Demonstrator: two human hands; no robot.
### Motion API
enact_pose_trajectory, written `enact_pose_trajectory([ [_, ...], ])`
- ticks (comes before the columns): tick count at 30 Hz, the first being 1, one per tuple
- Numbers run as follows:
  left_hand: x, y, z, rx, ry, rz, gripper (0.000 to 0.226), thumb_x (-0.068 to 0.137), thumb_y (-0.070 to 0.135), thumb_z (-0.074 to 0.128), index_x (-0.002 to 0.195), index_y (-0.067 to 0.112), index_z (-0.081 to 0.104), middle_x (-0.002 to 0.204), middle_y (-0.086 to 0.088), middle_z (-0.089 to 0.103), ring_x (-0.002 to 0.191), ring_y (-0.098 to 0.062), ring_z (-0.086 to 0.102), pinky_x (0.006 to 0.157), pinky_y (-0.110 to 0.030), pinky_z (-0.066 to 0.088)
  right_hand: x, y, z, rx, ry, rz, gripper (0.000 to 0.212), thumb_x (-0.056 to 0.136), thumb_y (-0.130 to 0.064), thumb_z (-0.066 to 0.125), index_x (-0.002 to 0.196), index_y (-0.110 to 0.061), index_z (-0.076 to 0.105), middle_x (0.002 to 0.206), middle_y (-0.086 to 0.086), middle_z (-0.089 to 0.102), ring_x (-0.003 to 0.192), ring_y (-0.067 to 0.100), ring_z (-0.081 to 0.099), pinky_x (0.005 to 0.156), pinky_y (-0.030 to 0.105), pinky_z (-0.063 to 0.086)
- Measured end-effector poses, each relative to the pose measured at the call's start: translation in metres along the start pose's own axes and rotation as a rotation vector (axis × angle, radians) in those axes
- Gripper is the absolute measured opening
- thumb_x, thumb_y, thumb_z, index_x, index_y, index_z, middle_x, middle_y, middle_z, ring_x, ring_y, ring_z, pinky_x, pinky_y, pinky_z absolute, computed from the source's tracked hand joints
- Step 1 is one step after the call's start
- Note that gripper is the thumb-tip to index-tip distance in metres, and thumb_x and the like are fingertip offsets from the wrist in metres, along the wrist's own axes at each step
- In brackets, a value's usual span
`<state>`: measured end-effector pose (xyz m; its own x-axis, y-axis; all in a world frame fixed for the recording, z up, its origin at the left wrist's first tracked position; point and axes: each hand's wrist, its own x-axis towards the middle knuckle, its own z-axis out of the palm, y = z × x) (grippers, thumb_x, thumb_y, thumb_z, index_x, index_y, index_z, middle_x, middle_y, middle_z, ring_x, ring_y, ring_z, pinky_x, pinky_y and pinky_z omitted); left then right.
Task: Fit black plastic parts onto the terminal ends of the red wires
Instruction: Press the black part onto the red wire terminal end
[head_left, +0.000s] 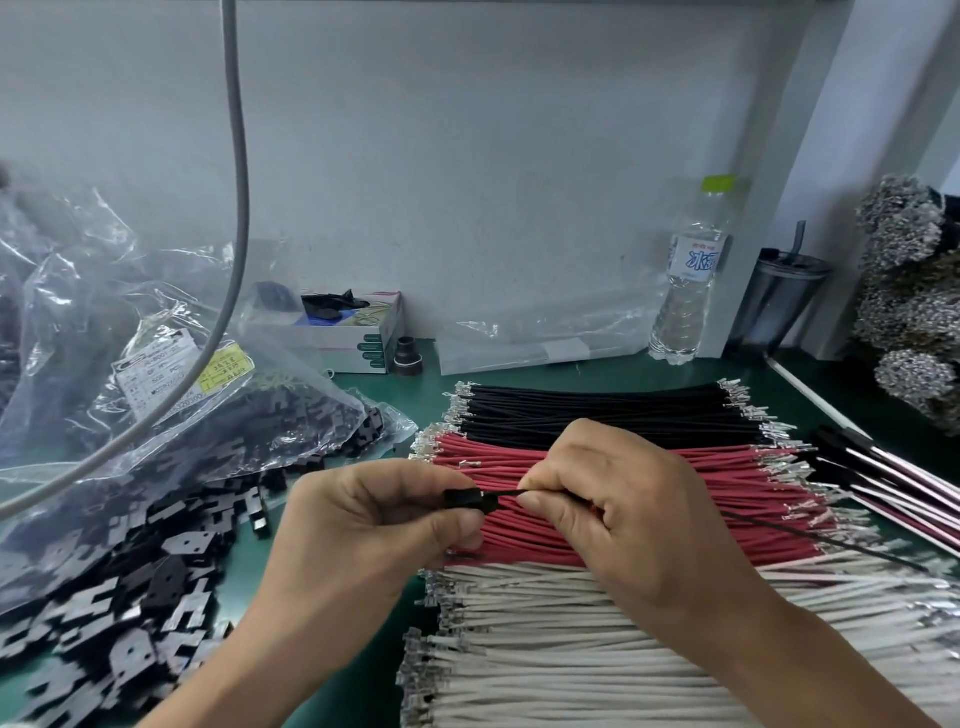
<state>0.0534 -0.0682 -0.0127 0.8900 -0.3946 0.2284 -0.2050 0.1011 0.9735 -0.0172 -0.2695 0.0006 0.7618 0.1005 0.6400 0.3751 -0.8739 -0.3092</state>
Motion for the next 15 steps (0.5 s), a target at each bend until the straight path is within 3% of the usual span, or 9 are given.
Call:
enact_pose_trajectory([
  [8,0.0,0.002,0.003,0.038,-0.026,0.026,0.024,0.059,0.018,0.087,0.082,0.022,0.084,0.076,-0.013,0.078,0.067,-0.029,0.077,0.064,-0.025,0.061,-0.002,-0.003,0.006,-0.085,0.018,-0.066,0.014,0.094,-0.027,0.064,0.086,-0.019,0.071,0.084,-0.011,0.058,0.076,0.01,0.057,0.063,0.032,0.051],
  [11,0.003,0.001,0.009,0.094,0.001,0.054,0.019,0.066,0.018,0.086,0.084,0.026,0.083,0.075,-0.01,0.078,0.068,-0.028,0.076,0.065,-0.029,0.062,-0.002,0.002,0.002,-0.21,0.136,-0.081,0.01,0.093,-0.027,0.069,0.09,-0.019,0.074,0.085,-0.01,0.06,0.078,0.012,0.056,0.062,0.03,0.049],
  [13,0.006,0.001,0.011,0.092,0.043,0.07,0.021,0.073,0.006,0.086,0.084,0.024,0.083,0.075,-0.009,0.078,0.066,-0.028,0.076,0.065,-0.032,0.064,-0.003,0.001,0.0,-0.274,0.242,-0.135,0.007,0.092,-0.022,0.072,0.093,-0.016,0.076,0.088,-0.005,0.061,0.082,0.017,0.054,0.067,0.028,0.045],
  [15,0.007,0.002,0.01,0.059,0.081,0.067,0.024,0.076,-0.004,0.083,0.085,0.018,0.082,0.074,-0.009,0.078,0.061,-0.022,0.074,0.06,-0.025,0.061,-0.006,-0.002,0.005,-0.294,0.238,-0.187,0.01,0.095,-0.019,0.069,0.088,-0.014,0.074,0.085,-0.002,0.062,0.078,0.02,0.054,0.063,0.031,0.044],
])
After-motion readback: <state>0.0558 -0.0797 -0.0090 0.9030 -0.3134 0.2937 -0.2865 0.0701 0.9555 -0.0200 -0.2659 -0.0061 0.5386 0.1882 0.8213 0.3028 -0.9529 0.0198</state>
